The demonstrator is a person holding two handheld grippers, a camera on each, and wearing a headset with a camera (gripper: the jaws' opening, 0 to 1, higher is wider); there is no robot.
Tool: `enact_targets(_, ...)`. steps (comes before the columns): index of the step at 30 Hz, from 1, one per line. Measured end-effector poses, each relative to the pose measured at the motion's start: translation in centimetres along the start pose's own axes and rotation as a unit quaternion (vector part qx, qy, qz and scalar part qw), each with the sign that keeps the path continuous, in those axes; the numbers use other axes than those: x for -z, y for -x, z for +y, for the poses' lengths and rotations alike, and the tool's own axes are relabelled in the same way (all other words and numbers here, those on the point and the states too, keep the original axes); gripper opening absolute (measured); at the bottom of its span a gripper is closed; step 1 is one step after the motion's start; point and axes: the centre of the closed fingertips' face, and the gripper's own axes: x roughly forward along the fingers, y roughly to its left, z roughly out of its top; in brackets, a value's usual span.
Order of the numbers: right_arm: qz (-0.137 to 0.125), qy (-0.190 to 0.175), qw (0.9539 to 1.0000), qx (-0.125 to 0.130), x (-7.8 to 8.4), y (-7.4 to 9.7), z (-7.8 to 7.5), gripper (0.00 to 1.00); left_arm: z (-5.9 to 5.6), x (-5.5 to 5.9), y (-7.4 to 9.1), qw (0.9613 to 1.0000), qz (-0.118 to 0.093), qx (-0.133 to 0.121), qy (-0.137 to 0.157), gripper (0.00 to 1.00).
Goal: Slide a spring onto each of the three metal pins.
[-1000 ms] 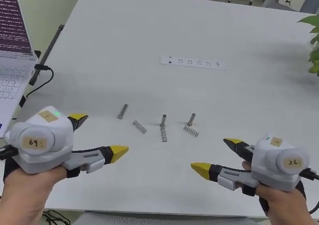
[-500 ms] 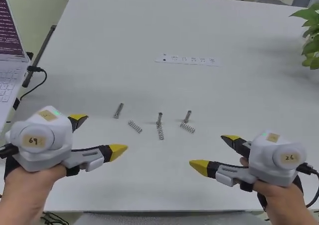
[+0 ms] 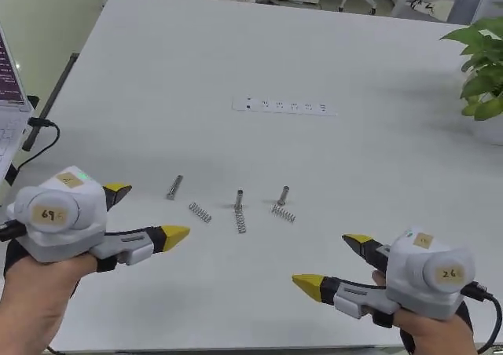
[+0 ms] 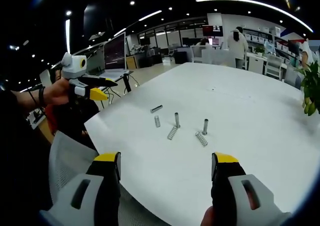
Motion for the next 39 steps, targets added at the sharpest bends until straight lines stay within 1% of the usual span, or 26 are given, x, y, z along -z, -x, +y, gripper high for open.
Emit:
enact_targets(3,-0.004,0.0,1.0,0.0,-0.3,0.0,-0.1,0.73,0.8,-0.3,-0.6,1.0,0.002,-0.002,-0.003,0.7)
enact_targets(7,-0.006,0.003,1.0,-0.002,-0.4,0.1,0.0,0.73,1.6,-0.8,-1.3,0.9999,0.005,-0.005,-0.007,0.7)
enact_targets(12,-0.002,0.004,1.0,-0.003,-0.2,0.3,-0.1,0.72,2.1,-1.7,-2.4,1.0,-0.001,-0.006,-0.004,0.68)
enact_targets(18,-0.002,0.003,1.0,0.001,-0.2,0.5,-0.4,0.72,2.8,-2.0,-4.0,1.0,0.0,-0.004,-0.002,0.66)
enact_targets(21,-0.004,0.001,1.0,0.004,-0.3,0.5,-0.5,0.71,3.0,-2.1,-4.5,1.0,0.004,-0.002,-0.004,0.65)
enact_targets(24,-0.004,0.0,1.0,0.006,-0.4,0.5,-0.6,0.71,3.6,-2.1,-5.4,1.0,0.009,0.0,-0.004,0.64)
enact_targets(30,-0.003,0.003,1.0,0.006,-0.6,0.3,-0.6,0.72,4.2,-2.2,-6.8,0.9999,0.011,0.01,-0.001,0.63)
enact_targets(33,-0.004,0.002,1.0,0.007,-0.7,0.2,-0.8,0.71,4.8,-2.0,-7.7,0.9998,0.017,0.01,-0.001,0.62)
enact_targets(36,-0.005,0.0,1.0,0.009,-0.8,0.2,-1.0,0.71,5.4,-1.5,-8.6,0.9996,0.028,0.009,-0.001,0.6)
enact_targets(37,-0.005,-0.001,0.9999,0.009,-0.7,0.2,-1.0,0.71,5.4,-1.4,-8.7,0.9996,0.029,0.009,0.0,0.59)
enact_targets(39,-0.004,-0.001,0.9999,0.01,-0.7,0.1,-1.1,0.71,5.8,-1.1,-9.3,0.9995,0.031,0.009,0.007,0.57)
